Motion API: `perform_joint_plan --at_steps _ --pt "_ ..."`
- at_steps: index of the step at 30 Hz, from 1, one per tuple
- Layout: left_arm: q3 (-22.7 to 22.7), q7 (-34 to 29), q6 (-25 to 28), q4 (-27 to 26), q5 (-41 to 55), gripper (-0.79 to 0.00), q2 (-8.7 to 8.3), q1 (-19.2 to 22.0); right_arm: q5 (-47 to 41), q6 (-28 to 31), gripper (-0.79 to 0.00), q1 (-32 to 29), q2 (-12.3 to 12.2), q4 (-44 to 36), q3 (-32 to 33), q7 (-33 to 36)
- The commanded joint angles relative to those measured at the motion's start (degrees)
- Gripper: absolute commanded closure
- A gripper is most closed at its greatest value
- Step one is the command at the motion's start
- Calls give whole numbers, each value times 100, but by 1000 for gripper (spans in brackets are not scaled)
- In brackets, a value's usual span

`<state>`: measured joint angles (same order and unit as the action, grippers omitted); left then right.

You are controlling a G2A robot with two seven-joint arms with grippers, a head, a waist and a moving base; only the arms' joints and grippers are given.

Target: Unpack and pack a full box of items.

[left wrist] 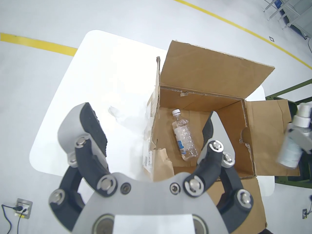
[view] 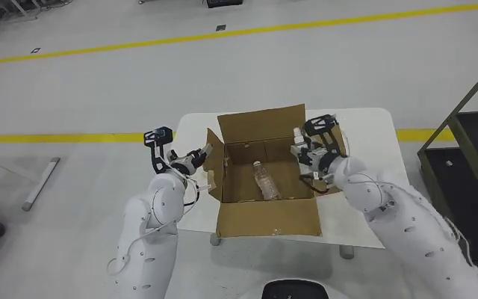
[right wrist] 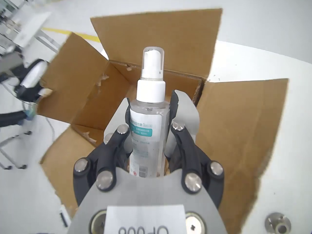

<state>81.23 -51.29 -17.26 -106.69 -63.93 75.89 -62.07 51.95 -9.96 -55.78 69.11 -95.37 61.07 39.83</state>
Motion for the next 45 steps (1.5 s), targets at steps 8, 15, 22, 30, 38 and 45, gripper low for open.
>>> perform_joint_plan --at_steps 8,15,22,30,38,45 --pt "17 59 30 -31 -49 -785 -7 -46 942 -1109 0 1135 618 1984 -1826 -507" --pt "17 59 30 -31 -49 -785 -7 -46 877 -1131 0 1210 688 2130 -1935 -474" --pt "17 59 30 -31 -49 -785 -7 -46 863 -1098 0 1192 689 2115 -1934 -496" --pt "17 59 30 -31 -49 -785 -7 -46 586 -1064 0 1071 807 2711 -1793 -938" --pt "17 59 30 -31 -49 -785 -7 -46 -141 -676 0 1592 1288 4144 -2211 -1179" --pt "17 59 30 -31 -49 -785 -7 -46 -658 -278 0 2160 1827 5420 -2593 -1237"
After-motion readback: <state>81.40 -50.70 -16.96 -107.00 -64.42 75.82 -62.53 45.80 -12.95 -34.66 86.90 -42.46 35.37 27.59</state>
